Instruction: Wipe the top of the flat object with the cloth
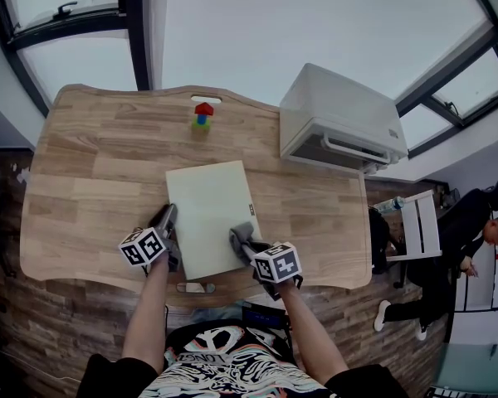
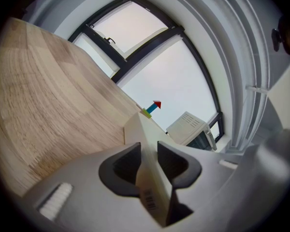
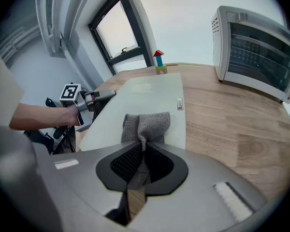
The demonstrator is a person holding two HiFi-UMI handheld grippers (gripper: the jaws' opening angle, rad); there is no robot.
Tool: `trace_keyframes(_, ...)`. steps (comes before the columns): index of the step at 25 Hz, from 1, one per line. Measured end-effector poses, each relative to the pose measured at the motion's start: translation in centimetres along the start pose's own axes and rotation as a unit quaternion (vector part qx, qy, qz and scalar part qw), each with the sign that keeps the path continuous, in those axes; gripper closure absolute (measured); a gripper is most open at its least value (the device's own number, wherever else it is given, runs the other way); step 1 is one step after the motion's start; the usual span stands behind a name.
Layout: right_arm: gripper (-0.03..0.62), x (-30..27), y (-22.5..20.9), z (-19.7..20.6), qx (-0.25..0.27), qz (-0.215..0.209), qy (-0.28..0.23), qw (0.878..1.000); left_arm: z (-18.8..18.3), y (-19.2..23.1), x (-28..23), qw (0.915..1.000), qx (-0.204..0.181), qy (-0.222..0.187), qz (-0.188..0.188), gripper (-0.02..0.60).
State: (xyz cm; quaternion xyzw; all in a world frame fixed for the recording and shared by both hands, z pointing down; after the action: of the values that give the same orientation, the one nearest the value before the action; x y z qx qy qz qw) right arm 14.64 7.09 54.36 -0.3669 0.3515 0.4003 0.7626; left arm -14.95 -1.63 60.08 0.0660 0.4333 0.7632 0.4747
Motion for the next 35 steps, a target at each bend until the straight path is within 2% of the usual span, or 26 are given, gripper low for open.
trace_keyframes(15,0.574,-0.2,-0.3,-0.4,0.008,0.008,0.013,1.000,0.1,0.1,0.0,1.0000,0.000,0.000,0.001,0.422)
trace_keyframes(35,0.574,-2.2,-1.7,-4.7,0.005,0.004,0.009,1.000,0.0,0.0,0.1,1.0000,0.002,0.000,0.001,0.422)
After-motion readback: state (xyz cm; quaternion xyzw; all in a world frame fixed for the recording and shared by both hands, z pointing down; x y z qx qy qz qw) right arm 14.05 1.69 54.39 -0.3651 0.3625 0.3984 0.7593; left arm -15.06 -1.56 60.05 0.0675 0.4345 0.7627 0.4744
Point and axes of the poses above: the fingertips, and each gripper's own axes: x backward along the fingers, y to its left, z out of its underside, the point moved 8 cm from there along x, backward along the fingers, and after that the axes turned 2 degrees about y, right-handed, at the moved point
